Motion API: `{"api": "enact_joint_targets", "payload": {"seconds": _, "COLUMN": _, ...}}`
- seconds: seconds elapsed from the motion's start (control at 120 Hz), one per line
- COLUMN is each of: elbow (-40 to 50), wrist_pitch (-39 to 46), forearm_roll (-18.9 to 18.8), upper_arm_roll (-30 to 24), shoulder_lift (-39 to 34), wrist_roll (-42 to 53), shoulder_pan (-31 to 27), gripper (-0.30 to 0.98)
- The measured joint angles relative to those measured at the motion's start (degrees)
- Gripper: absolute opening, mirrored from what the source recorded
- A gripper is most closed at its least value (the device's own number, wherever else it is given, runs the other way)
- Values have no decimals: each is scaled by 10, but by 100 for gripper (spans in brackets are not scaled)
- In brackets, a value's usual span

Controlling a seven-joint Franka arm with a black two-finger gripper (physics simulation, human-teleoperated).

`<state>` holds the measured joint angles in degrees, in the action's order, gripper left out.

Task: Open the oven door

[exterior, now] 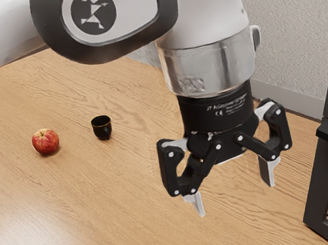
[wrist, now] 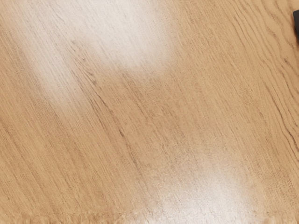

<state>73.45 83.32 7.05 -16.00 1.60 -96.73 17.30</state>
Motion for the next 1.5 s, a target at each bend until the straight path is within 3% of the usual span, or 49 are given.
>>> {"api": "enact_joint_targets", "payload": {"seconds": 0.083, "elbow": -35, "wrist_pitch": 46, "forearm_roll": -6, "upper_arm_roll": -4, "shoulder_lift": 34, "wrist_roll": -45, "shoulder_pan": 49, "gripper": 69}}
{"api": "enact_joint_targets", "payload": {"seconds": 0.25, "elbow": -47, "wrist_pitch": 113, "forearm_roll": -39, "upper_arm_roll": -2, "shoulder_lift": 52, "wrist_roll": -116, "shoulder_pan": -10, "gripper": 69}}
{"api": "enact_joint_targets", "payload": {"seconds": 0.45, "elbow": -2, "wrist_pitch": 151, "forearm_roll": -65, "upper_arm_roll": 4, "shoulder_lift": 36, "wrist_roll": -192, "shoulder_pan": 55, "gripper": 69}}
{"api": "enact_joint_targets", "payload": {"seconds": 0.783, "elbow": -48, "wrist_pitch": 226, "forearm_roll": -142, "upper_arm_roll": -1, "shoulder_lift": 112, "wrist_roll": -281, "shoulder_pan": 103, "gripper": 69}}
{"api": "enact_joint_targets", "payload": {"seconds": 1.067, "elbow": -84, "wrist_pitch": 269, "forearm_roll": -153, "upper_arm_roll": 1, "shoulder_lift": 158, "wrist_roll": -309, "shoulder_pan": 103, "gripper": 69}}
{"api": "enact_joint_targets", "payload": {"seconds": 1.5, "elbow": -126, "wrist_pitch": 325, "forearm_roll": -168, "upper_arm_roll": 22, "shoulder_lift": 217, "wrist_roll": -247, "shoulder_pan": 88, "gripper": 69}}
